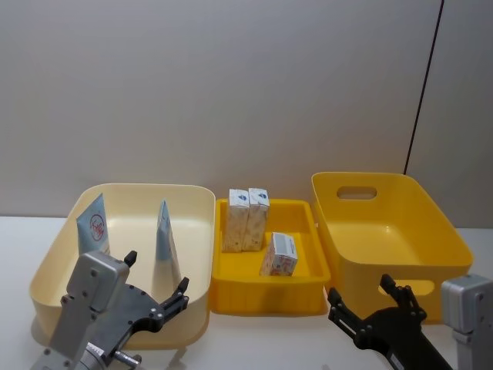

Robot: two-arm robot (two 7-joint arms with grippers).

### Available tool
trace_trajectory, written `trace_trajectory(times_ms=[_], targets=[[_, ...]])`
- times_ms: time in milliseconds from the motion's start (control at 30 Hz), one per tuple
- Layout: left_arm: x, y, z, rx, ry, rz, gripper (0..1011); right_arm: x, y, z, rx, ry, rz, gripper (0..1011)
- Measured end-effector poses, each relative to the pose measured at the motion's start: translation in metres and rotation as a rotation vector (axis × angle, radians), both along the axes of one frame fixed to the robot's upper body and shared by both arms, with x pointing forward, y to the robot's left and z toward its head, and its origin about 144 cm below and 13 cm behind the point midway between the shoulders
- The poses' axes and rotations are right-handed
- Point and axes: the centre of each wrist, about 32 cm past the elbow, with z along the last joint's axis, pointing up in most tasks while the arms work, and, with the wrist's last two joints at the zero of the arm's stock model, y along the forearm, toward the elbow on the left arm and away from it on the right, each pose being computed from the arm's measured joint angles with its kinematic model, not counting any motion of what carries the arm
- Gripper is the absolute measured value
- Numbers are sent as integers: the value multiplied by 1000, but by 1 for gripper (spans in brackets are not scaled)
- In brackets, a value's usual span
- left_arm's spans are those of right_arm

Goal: Bimanual collaborative sorting of washing and personal care products

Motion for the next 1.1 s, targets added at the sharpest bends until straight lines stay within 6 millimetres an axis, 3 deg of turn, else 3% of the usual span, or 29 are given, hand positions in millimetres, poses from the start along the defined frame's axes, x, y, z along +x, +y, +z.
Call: trace_trajectory(times_ms=[1100], targets=[[0, 0, 0, 0, 0, 0, 1003, 0, 0, 0, 0, 0, 0, 1001]])
